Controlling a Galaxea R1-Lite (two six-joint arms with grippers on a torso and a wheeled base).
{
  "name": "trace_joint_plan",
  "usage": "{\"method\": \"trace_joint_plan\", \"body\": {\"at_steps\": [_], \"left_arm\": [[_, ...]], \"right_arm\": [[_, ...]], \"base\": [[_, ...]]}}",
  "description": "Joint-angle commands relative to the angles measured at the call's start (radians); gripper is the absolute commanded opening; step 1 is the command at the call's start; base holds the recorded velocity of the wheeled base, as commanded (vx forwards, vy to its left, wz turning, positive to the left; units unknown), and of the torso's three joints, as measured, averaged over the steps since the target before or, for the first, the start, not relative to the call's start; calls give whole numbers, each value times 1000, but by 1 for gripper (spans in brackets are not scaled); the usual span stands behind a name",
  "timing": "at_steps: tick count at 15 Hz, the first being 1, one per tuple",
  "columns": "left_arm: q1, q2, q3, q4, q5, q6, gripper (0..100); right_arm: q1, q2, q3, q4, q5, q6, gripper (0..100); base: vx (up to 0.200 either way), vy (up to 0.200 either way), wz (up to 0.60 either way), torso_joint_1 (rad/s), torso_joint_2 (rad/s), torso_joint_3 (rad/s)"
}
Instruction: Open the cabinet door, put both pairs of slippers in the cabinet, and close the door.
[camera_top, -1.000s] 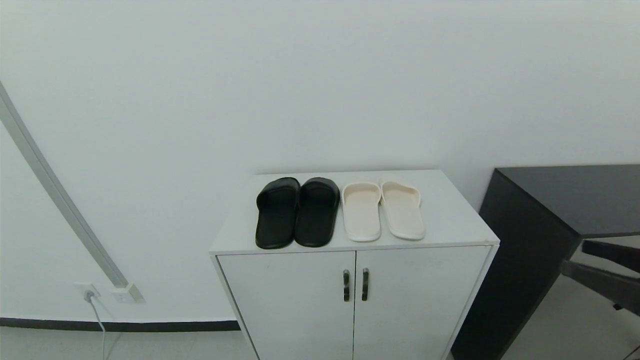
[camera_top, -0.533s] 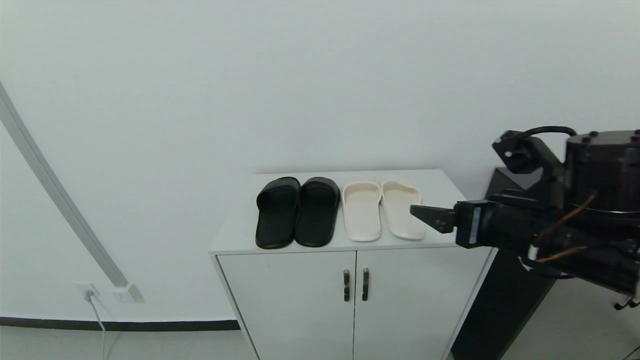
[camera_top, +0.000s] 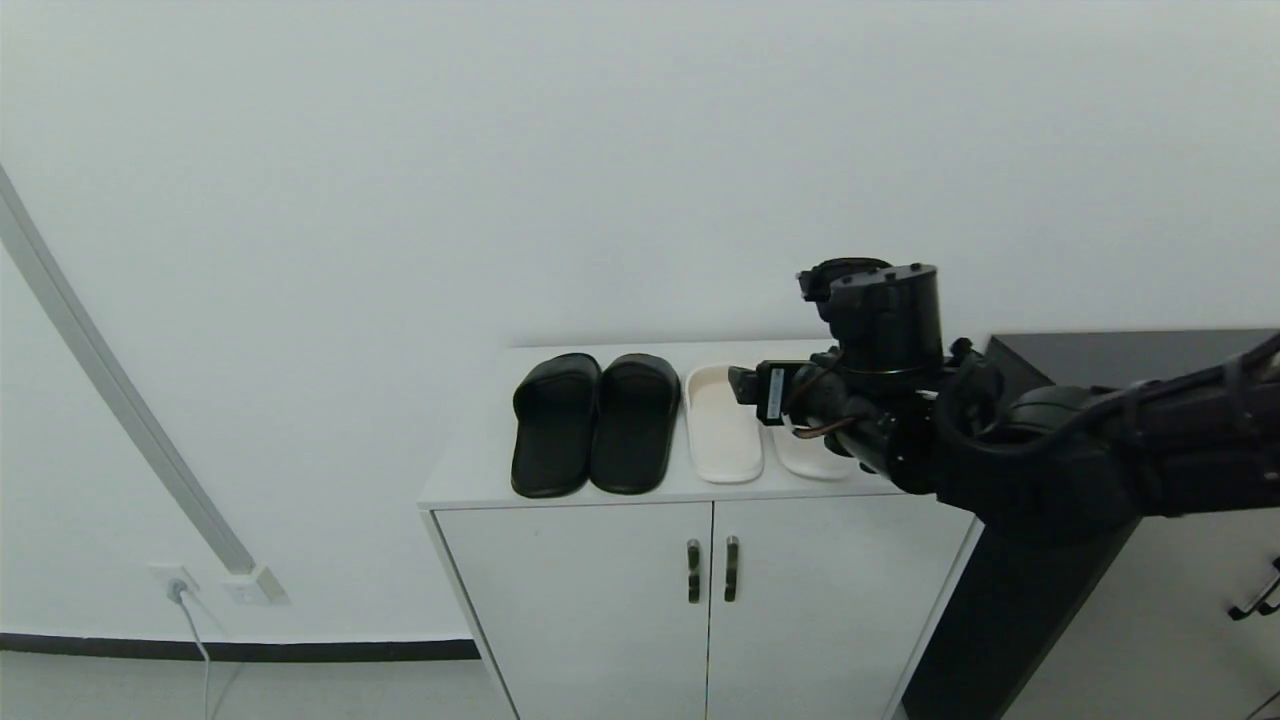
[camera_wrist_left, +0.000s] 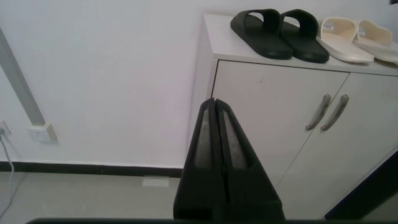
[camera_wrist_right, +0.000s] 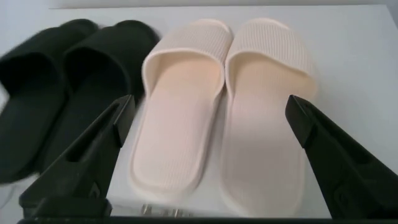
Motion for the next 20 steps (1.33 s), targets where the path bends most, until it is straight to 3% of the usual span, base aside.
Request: {"method": "trace_joint_plan", "body": {"at_steps": [1,13,18,19,20], "left_arm": [[-1,1,0,0,1,0,0],[0,1,0,0,1,0,0],[0,1,0,0,1,-2,0],[0,1,0,0,1,-2,0],[0,1,0,0,1,-2,0]], "right_arm": [[-23,160,-115,0,-10,-29,100],[-100,453,-508,84,-45,-35,100],[-128,528,-623,86,-44,-96,100],[-129,531,-626,84,-44,-113,0],[-129,529,-626,84,-44,-115,0]], "base": [[0,0,0,0,0,0],[0,0,0,0,0,0],[0,0,0,0,0,0],[0,0,0,0,0,0],[0,0,0,0,0,0]]}}
